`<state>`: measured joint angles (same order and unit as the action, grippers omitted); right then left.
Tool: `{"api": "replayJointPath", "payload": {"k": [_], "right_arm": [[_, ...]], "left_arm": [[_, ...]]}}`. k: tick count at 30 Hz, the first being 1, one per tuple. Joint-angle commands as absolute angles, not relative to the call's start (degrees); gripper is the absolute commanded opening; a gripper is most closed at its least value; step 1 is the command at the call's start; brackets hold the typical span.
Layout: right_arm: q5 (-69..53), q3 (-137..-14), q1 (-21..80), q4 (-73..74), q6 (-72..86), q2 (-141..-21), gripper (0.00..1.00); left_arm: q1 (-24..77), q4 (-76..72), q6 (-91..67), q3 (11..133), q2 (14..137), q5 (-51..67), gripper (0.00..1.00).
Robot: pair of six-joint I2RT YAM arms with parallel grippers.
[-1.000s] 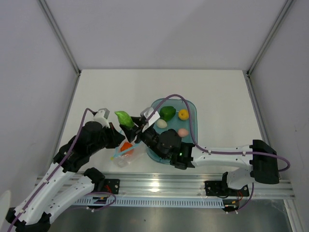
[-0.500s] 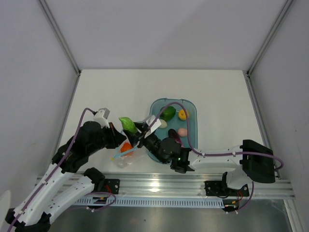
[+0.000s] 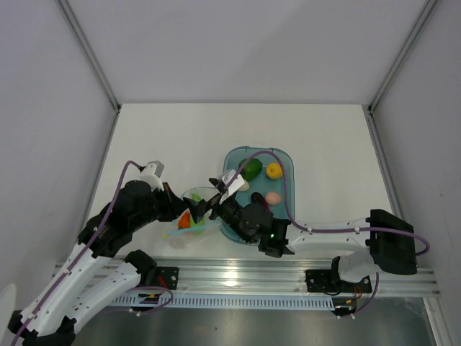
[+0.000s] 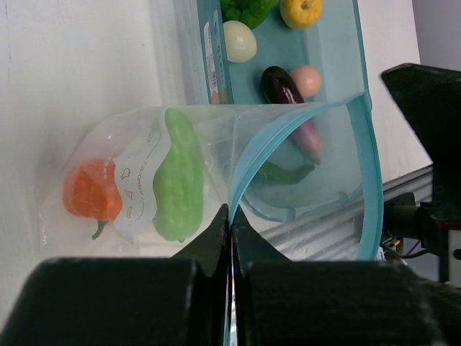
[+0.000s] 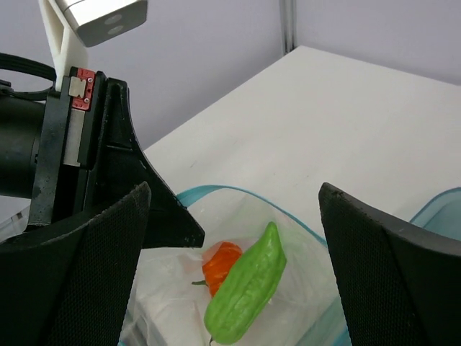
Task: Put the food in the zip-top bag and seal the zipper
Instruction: Place the fake vegetable in the zipper food storage bag, then pick up the fake vegetable from the bin.
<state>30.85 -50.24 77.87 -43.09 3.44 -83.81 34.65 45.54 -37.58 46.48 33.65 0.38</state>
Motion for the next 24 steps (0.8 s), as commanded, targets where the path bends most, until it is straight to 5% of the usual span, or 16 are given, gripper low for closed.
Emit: {"api": "replayJointPath", "payload": {"k": [1, 10, 17, 24], "right_arm": [[35.5, -52.9, 78.0, -38.2, 6.3, -78.1, 0.99], [46.8, -60.6, 73.1, 4.6, 23.8, -62.4, 0.99], [22.9, -58.5, 54.7, 26.2, 29.5, -57.9, 0.97], [13.1, -59.4, 51.6, 29.6, 27.7, -69.1, 0.82]], "left_arm": [[34.7, 44.6, -38.4, 48.5, 33.5, 0.3, 0.01], [34.8, 44.7, -37.5, 48.0, 32.2, -3.3, 0.01], [34.7, 43.9, -37.6, 47.4, 32.3, -3.6, 0.0], [34.7, 43.9, -37.8, 48.0, 32.5, -3.9, 0.01]]}}
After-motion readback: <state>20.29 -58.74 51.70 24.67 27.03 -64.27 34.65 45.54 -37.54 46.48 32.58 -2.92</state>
